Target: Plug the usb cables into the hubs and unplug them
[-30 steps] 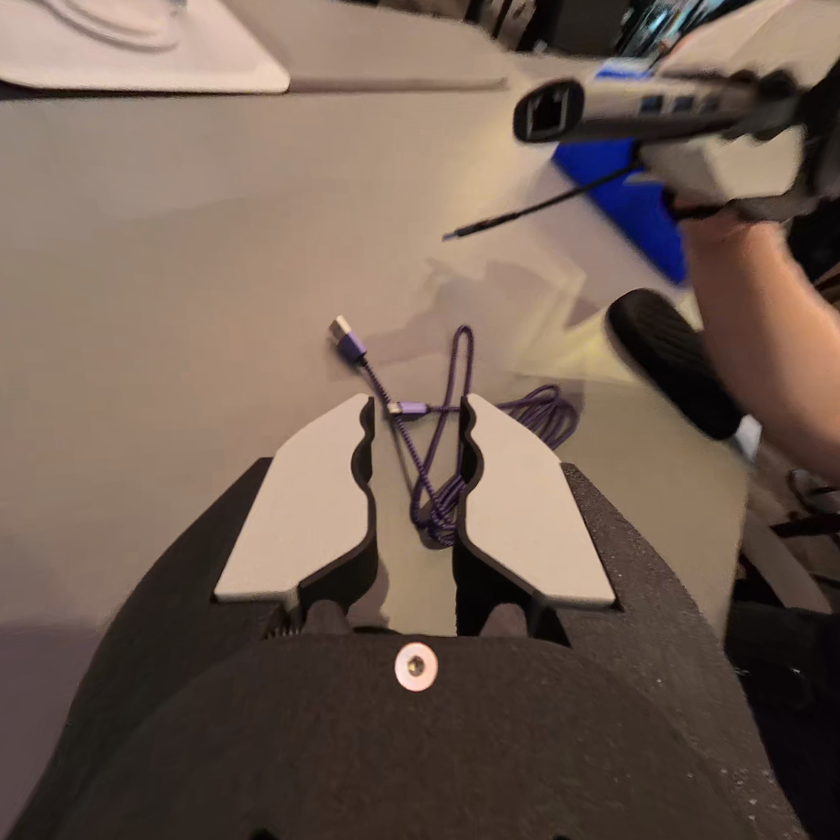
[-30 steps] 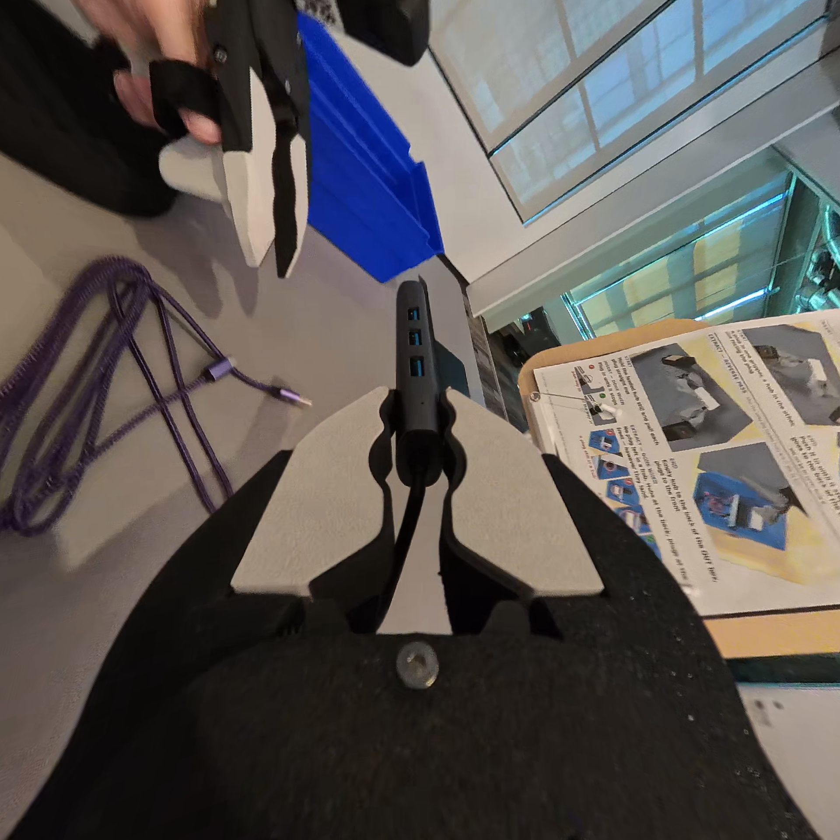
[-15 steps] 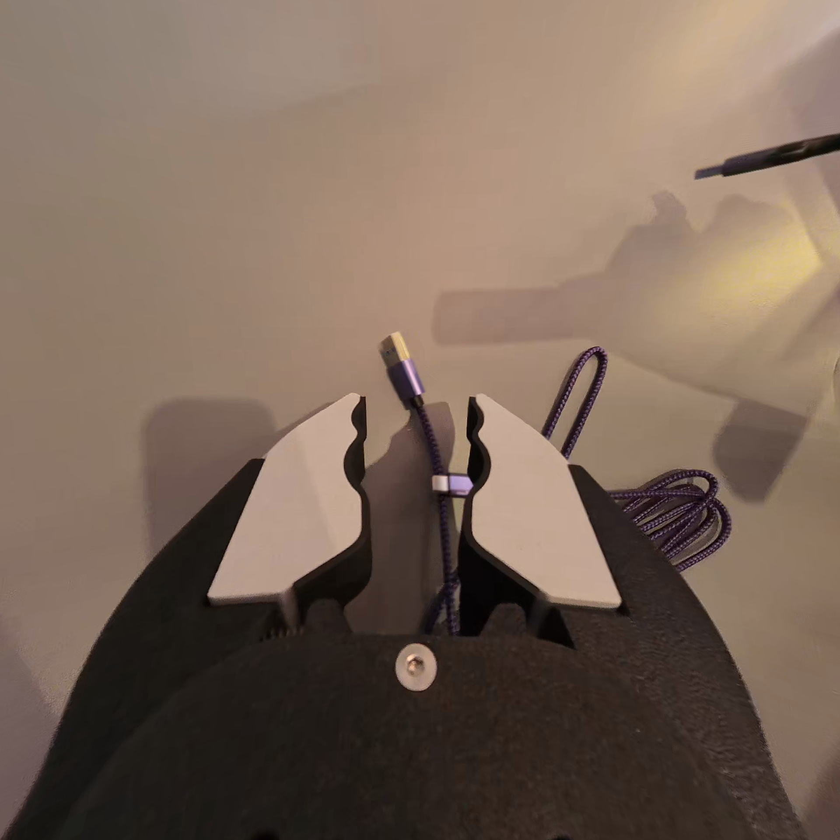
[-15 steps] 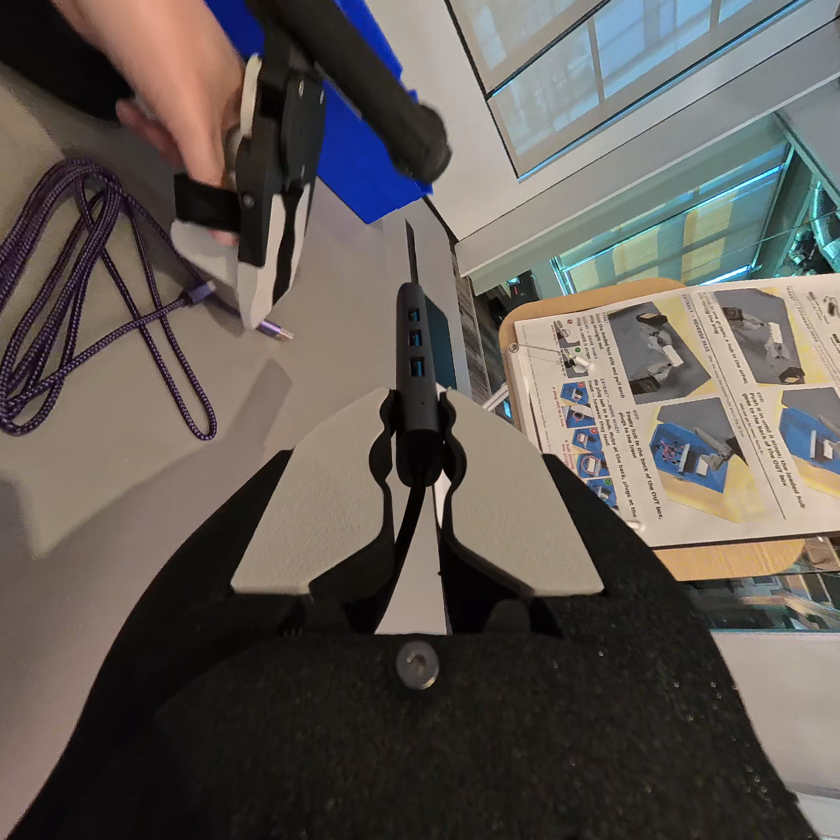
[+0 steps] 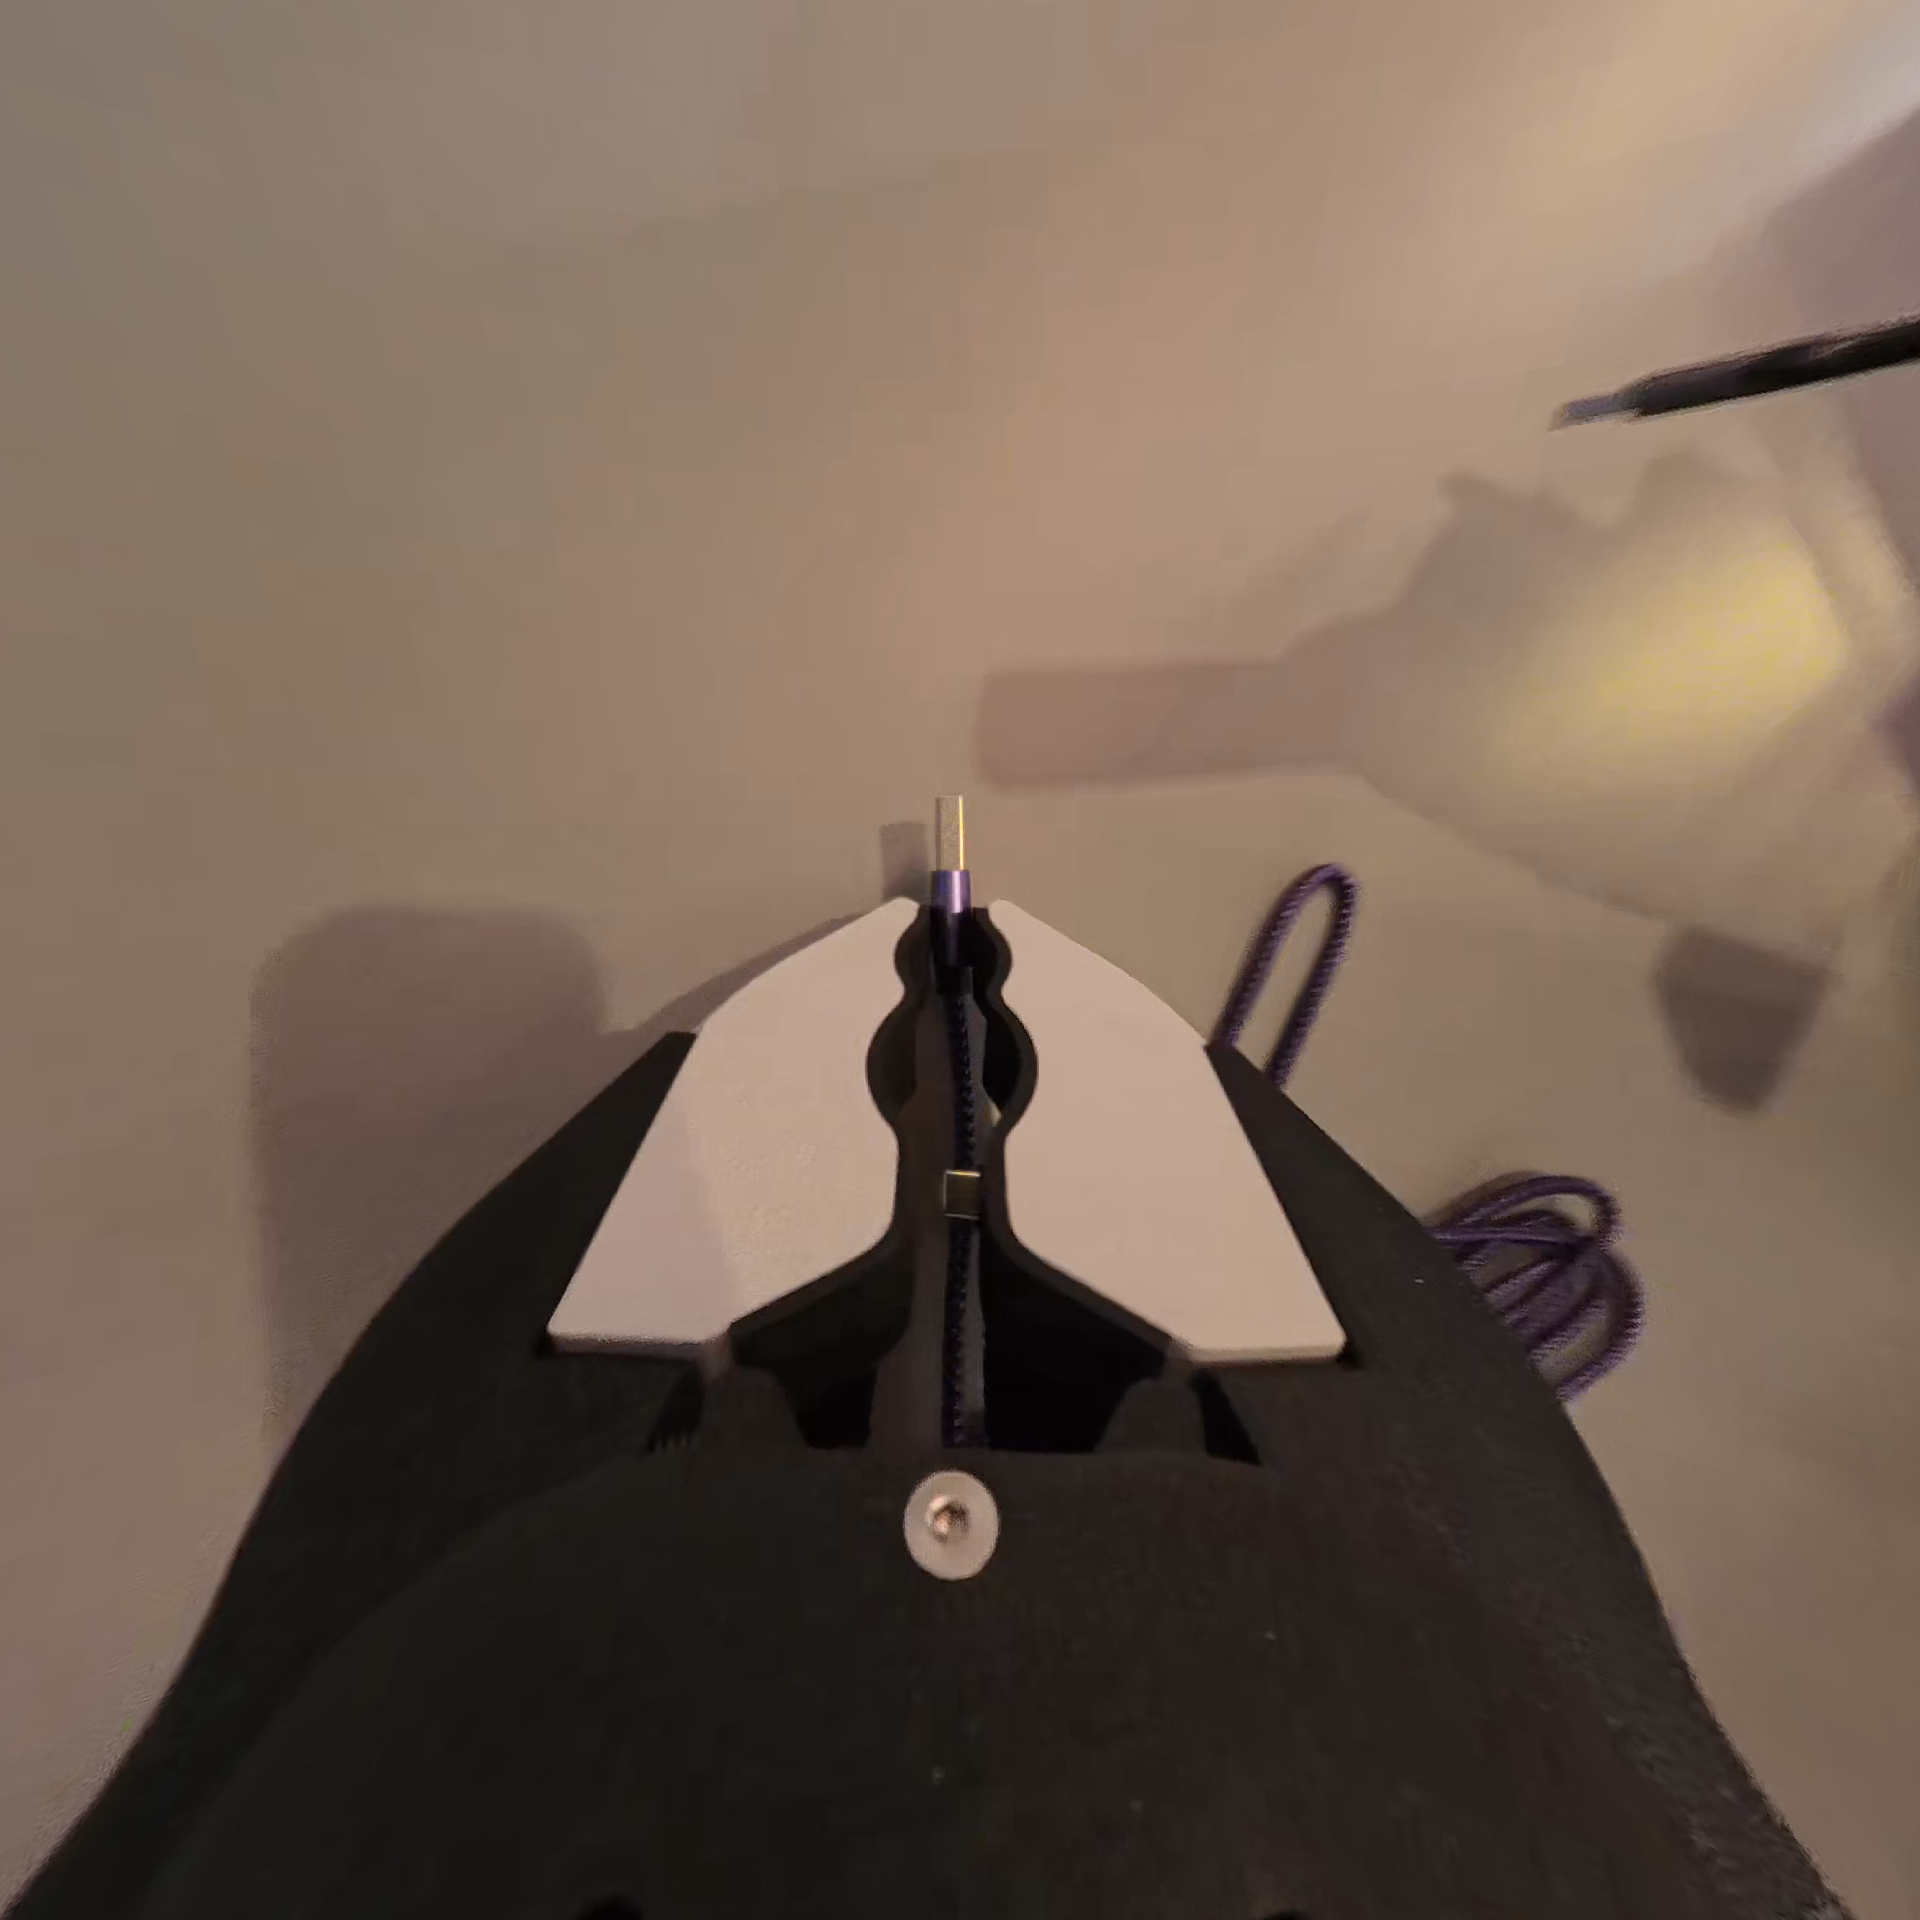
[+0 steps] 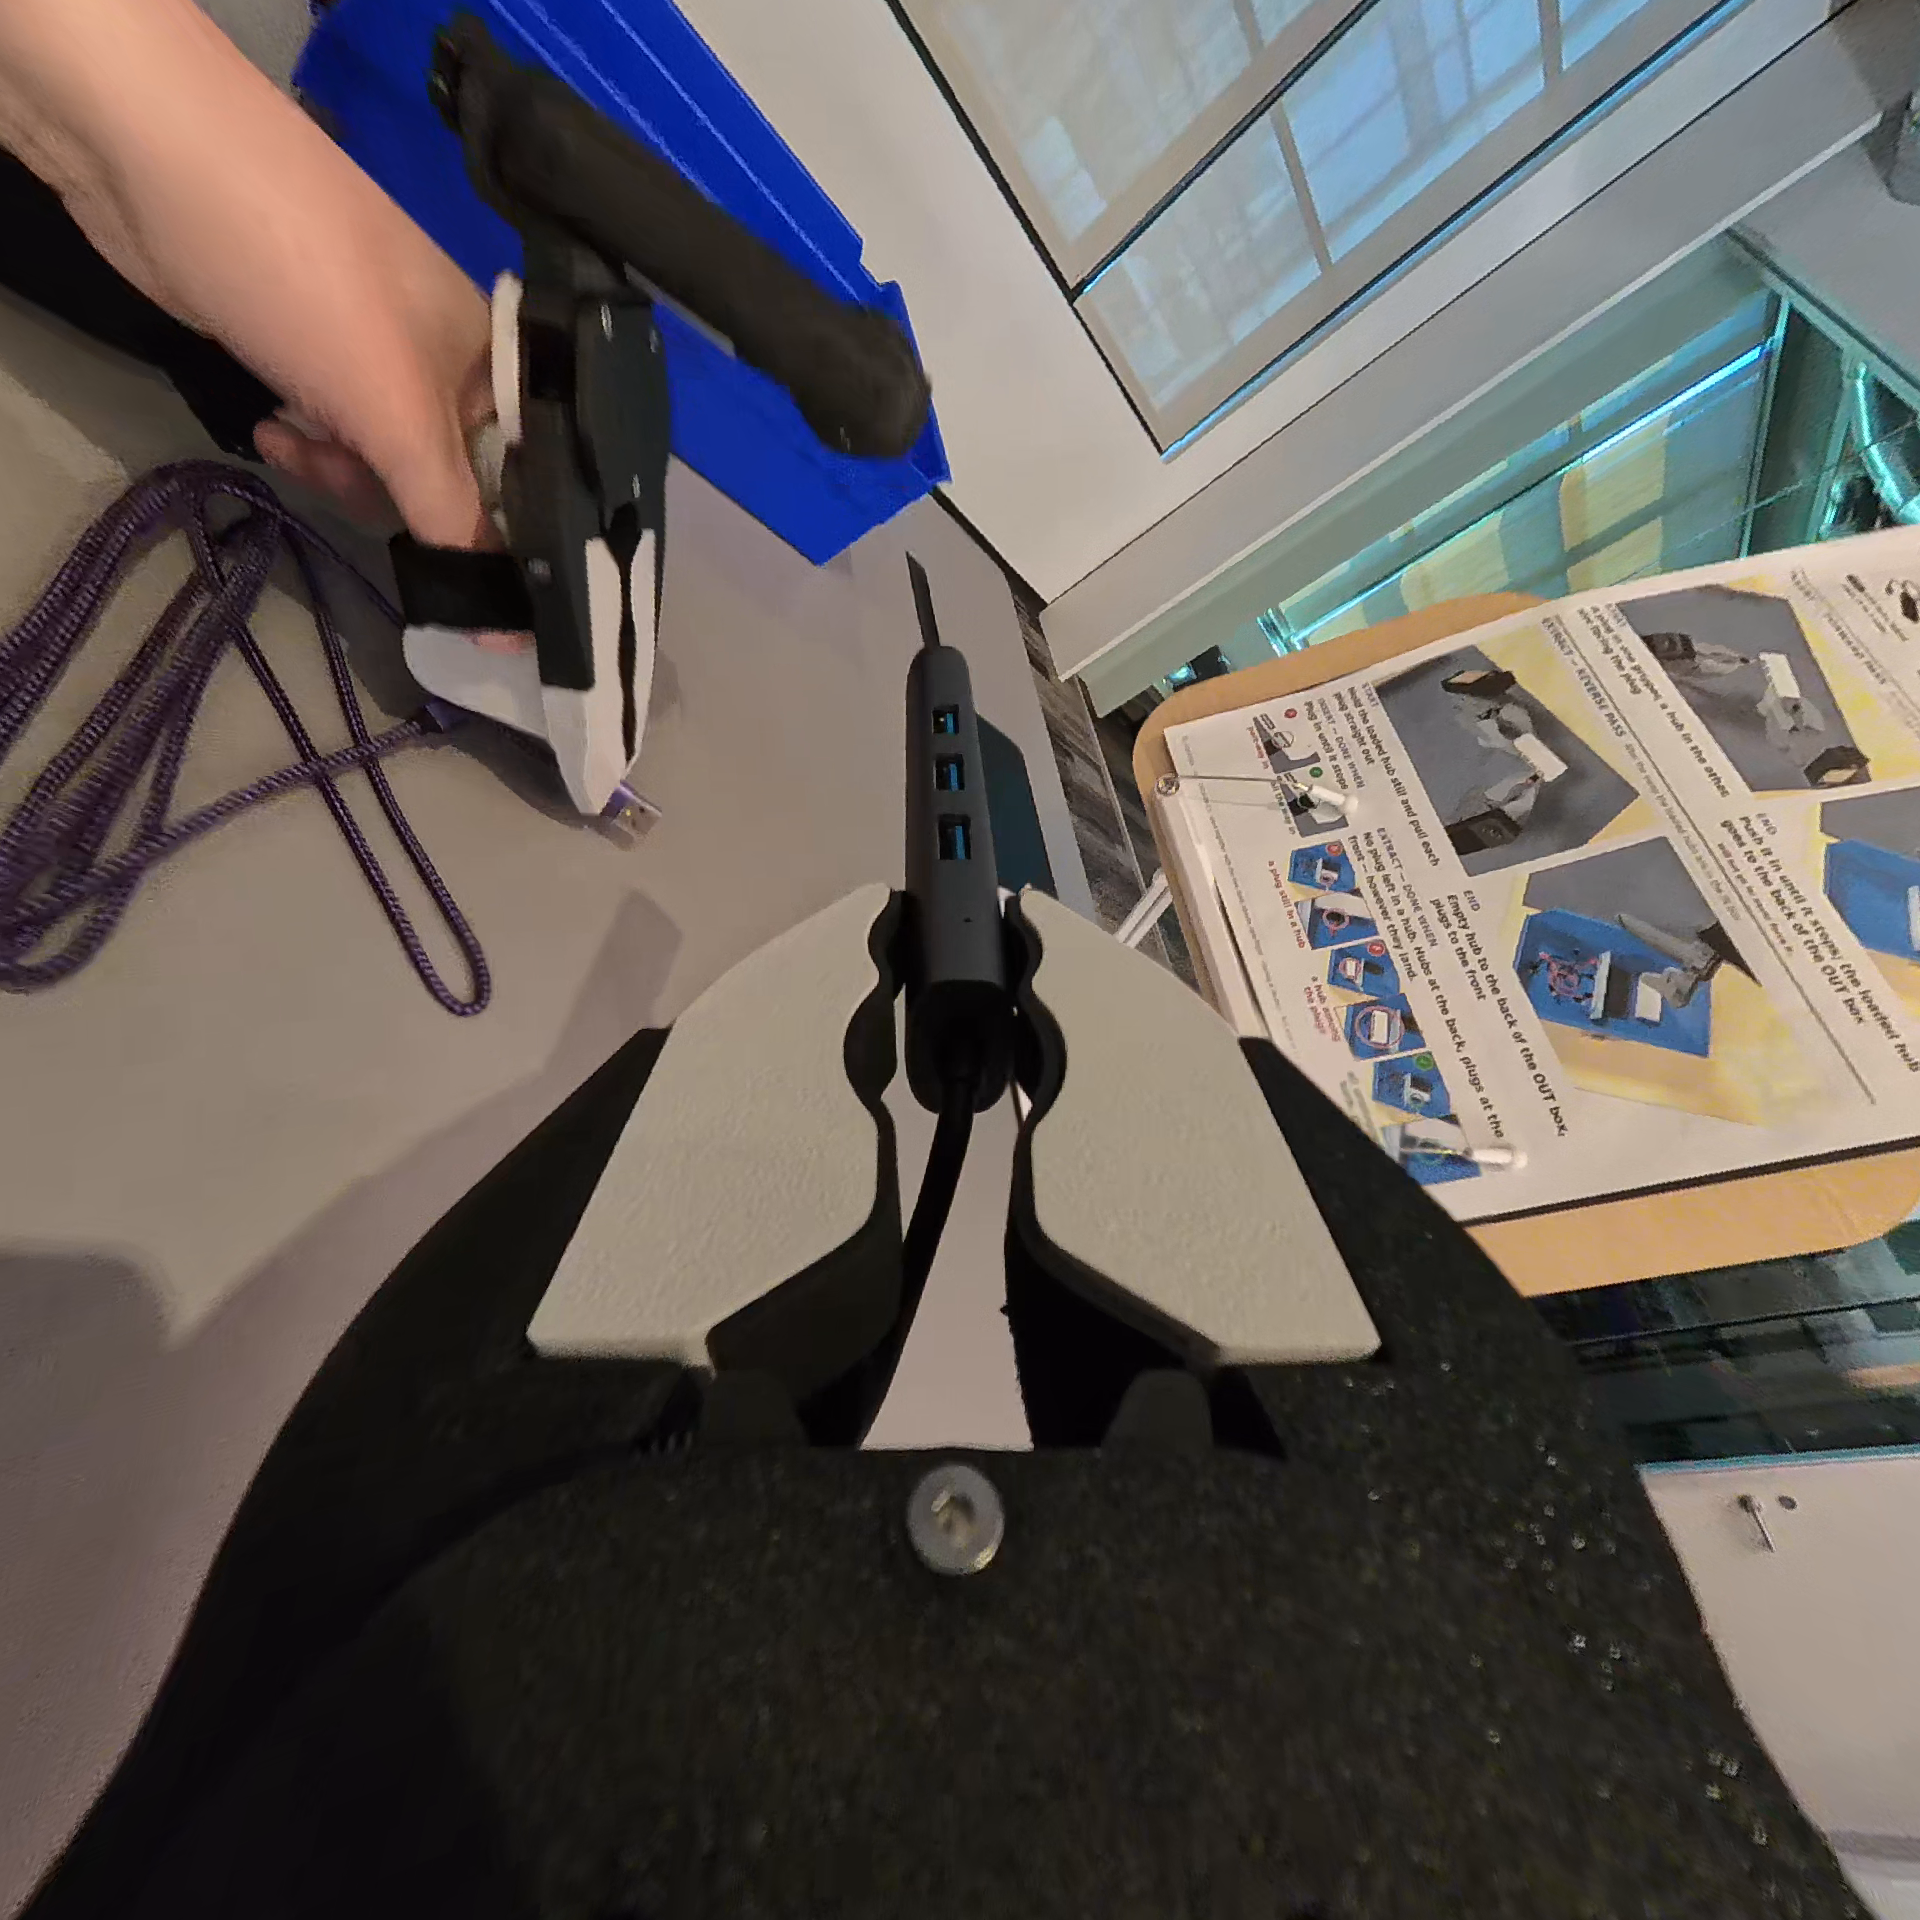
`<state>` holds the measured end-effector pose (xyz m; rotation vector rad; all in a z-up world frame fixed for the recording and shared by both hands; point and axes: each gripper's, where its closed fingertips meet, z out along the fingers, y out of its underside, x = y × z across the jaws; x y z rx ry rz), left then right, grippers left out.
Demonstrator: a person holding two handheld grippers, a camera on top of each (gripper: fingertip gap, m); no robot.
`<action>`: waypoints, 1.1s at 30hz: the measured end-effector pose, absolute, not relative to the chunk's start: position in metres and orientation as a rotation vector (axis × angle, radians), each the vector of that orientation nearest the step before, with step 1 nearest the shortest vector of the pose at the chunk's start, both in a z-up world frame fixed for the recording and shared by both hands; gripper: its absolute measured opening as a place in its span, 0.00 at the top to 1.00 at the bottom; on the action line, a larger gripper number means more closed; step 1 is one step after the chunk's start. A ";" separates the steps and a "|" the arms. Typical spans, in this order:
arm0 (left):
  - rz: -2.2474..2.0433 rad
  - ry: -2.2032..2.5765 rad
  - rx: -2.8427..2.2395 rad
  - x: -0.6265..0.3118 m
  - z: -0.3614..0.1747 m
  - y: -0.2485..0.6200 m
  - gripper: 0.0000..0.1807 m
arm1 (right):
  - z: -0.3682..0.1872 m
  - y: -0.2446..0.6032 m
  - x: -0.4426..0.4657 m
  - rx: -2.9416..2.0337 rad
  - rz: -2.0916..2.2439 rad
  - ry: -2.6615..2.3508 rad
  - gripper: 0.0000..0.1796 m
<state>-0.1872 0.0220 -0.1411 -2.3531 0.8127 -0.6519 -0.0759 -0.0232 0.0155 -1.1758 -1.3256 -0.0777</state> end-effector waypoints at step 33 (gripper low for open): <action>-1.203 0.986 -1.876 -0.188 -0.038 -0.016 0.96 | -0.063 -0.001 -0.112 -1.152 -0.339 -1.469 0.91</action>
